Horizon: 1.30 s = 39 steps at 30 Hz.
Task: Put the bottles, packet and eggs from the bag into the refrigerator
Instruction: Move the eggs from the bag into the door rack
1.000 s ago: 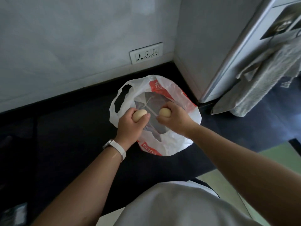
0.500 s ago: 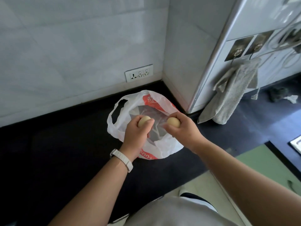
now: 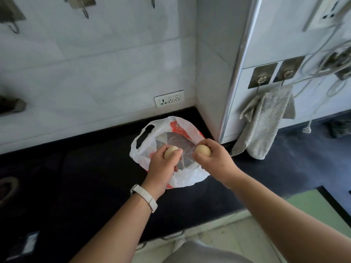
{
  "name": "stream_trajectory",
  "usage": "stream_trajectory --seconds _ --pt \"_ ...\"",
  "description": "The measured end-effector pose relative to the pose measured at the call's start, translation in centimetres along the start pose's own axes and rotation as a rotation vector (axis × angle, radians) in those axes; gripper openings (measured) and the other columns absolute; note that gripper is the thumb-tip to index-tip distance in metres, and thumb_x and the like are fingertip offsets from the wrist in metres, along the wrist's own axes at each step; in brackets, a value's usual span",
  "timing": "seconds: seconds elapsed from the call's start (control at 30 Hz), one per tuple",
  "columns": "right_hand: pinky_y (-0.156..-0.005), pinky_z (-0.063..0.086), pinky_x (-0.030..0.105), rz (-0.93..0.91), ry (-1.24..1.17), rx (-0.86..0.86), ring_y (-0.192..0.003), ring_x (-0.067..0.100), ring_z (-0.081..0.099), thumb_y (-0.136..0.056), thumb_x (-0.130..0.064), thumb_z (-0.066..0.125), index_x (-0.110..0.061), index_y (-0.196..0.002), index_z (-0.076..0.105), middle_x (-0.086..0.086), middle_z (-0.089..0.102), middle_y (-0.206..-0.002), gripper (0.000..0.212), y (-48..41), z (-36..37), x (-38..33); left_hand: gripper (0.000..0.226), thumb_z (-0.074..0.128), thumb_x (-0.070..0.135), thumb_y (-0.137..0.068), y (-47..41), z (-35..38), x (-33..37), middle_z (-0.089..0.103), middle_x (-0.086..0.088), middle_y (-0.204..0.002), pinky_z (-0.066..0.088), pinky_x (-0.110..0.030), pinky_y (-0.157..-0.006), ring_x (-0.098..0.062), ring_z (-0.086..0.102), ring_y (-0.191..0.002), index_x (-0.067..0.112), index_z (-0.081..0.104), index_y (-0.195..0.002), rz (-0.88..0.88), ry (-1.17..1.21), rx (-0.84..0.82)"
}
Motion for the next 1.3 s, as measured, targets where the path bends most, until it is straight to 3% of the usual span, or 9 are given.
stream_trajectory --seconds 0.13,0.27,0.37,0.5,0.67,0.97,1.07,1.3 --pt "-0.056 0.047 0.019 -0.014 -0.048 -0.074 -0.060 0.005 0.056 -0.083 -0.024 0.073 -0.021 -0.094 0.062 -0.003 0.061 -0.081 0.015 1.1 -0.7 -0.2 0.020 0.064 0.036 -0.081 2.3 0.9 0.7 0.056 -0.002 -0.074 0.046 -0.029 -0.059 -0.011 0.052 -0.058 0.016 0.064 -0.085 -0.011 0.013 0.061" --pt "-0.058 0.051 0.023 -0.019 -0.080 -0.163 -0.064 0.010 0.057 -0.085 -0.023 0.071 -0.021 -0.097 0.062 0.002 0.061 -0.088 0.016 2.2 -0.4 -0.3 0.030 0.067 0.034 -0.082 4.8 0.8 0.5 0.059 -0.007 -0.078 0.049 -0.038 -0.065 -0.020 0.056 -0.068 0.008 0.065 -0.097 -0.058 0.100 0.175" --pt "-0.060 0.053 0.028 -0.035 -0.074 -0.235 -0.066 0.014 0.057 -0.085 -0.022 0.070 -0.023 -0.095 0.061 0.001 0.061 -0.084 0.013 2.9 0.6 -0.5 0.018 0.066 0.021 -0.092 7.1 0.0 0.3 0.059 -0.009 -0.079 0.050 -0.026 -0.055 -0.015 0.053 -0.061 0.004 0.063 -0.097 -0.069 0.170 0.278" --pt "-0.064 0.055 0.029 -0.081 -0.029 -0.342 -0.070 0.015 0.060 -0.086 -0.028 0.071 -0.025 -0.096 0.060 -0.001 0.061 -0.086 0.015 4.3 3.4 -1.2 0.007 0.064 0.020 -0.091 10.9 -2.2 -0.3 0.062 -0.007 -0.077 0.042 -0.026 -0.054 -0.014 0.049 -0.056 0.014 0.065 -0.092 -0.076 0.146 0.399" --pt "-0.066 0.059 0.029 -0.141 0.024 -0.505 -0.073 0.015 0.062 -0.088 -0.032 0.070 -0.029 -0.099 0.059 0.000 0.061 -0.091 0.016 6.8 8.0 -3.2 0.011 0.065 0.025 -0.091 15.4 -6.8 -1.0 0.066 0.001 -0.077 0.044 -0.028 -0.059 -0.012 0.050 -0.056 0.015 0.064 -0.096 -0.097 0.210 0.588" --pt "-0.067 0.057 0.025 -0.201 0.088 -0.754 -0.075 0.011 0.064 -0.086 -0.029 0.073 -0.035 -0.098 0.059 -0.005 0.062 -0.092 0.019 13.6 19.9 -7.0 0.012 0.064 0.026 -0.092 25.7 -16.6 -3.8 0.066 -0.003 -0.080 0.044 -0.025 -0.054 -0.013 0.052 -0.058 0.016 0.065 -0.098 -0.080 0.255 0.856" --pt "-0.065 0.058 0.030 -0.192 0.077 -0.807 -0.068 0.010 0.061 -0.086 -0.028 0.073 -0.031 -0.096 0.060 -0.001 0.063 -0.087 0.016 17.4 25.2 -8.0 0.011 0.063 0.025 -0.092 30.3 -20.8 -5.3 0.065 -0.002 -0.077 0.043 -0.022 -0.053 -0.012 0.050 -0.056 0.014 0.065 -0.095 -0.066 0.282 0.931" --pt "-0.059 0.051 0.027 -0.220 0.144 -0.969 -0.059 0.009 0.055 -0.085 -0.026 0.072 -0.025 -0.093 0.062 -0.002 0.060 -0.077 0.013 28.0 38.4 -9.7 0.014 0.064 0.024 -0.088 42.3 -31.6 -9.8 0.064 -0.006 -0.076 0.039 -0.025 -0.048 -0.015 0.049 -0.054 0.011 0.065 -0.091 -0.046 0.382 1.122"
Point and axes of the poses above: each hand's wrist, its own y-axis away from the middle knuckle, its own z-axis out of the palm, x = y × z, the point moved 4 cm from there along -y, towards the middle knuckle
